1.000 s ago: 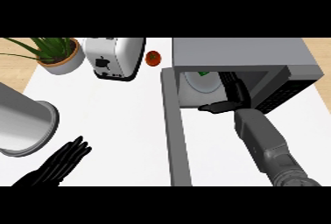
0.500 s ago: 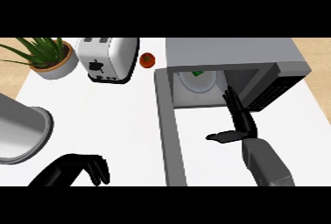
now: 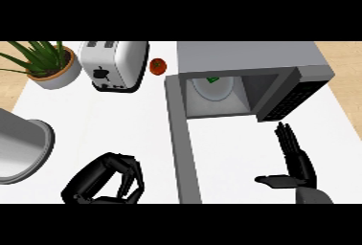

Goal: Pick up the milk, place it into the microwave and close the microwave

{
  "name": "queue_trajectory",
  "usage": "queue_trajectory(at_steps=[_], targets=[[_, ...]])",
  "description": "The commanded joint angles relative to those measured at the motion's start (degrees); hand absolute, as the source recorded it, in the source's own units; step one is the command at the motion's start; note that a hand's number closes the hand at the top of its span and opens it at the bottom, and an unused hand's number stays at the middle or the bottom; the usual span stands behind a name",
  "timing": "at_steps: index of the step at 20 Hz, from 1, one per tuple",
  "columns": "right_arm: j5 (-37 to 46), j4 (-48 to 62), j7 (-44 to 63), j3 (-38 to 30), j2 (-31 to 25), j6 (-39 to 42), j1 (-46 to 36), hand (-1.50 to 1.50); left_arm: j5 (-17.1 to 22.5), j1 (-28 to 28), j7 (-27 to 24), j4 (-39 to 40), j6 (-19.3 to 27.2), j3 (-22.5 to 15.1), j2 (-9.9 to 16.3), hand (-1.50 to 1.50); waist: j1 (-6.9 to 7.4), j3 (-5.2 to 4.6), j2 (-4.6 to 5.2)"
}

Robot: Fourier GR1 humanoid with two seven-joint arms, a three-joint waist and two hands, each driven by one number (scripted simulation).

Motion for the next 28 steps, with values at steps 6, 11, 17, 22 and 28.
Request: queue_trajectory(at_steps=[6,11,17,22,28], targets=[[-6.7,-22.4,-0.5,1.6,-4.4,12.8,20.4,-1.5,-8.5,-5.9,-7.9,10.5,11.5,-11.4,-0.3,1.5,0.52,0.01,0.4],[-12.8,-34.8,3.3,1.4,-6.3,15.9,25.6,-1.5,-6.4,-10.8,-11.6,20.8,21.7,-20.9,-0.3,1.5,0.39,0.03,0.8],[-20.3,-47.3,9.3,4.3,-7.5,21.4,30.7,-1.5,-1.7,-13.1,-6.9,24.8,29.0,-35.0,-0.3,1.5,-0.2,0.08,0.84],[-24.9,-57.5,17.0,7.8,-8.0,21.7,31.9,-1.5,5.0,-18.8,-4.5,27.6,41.4,-44.5,-0.3,1.5,-1.18,-0.01,1.1],[-29.9,-67.4,23.1,9.5,-9.0,21.4,35.8,-1.5,12.8,-29.1,-2.9,29.8,53.3,-49.4,-0.2,1.5,-3.06,0.0,1.37]])
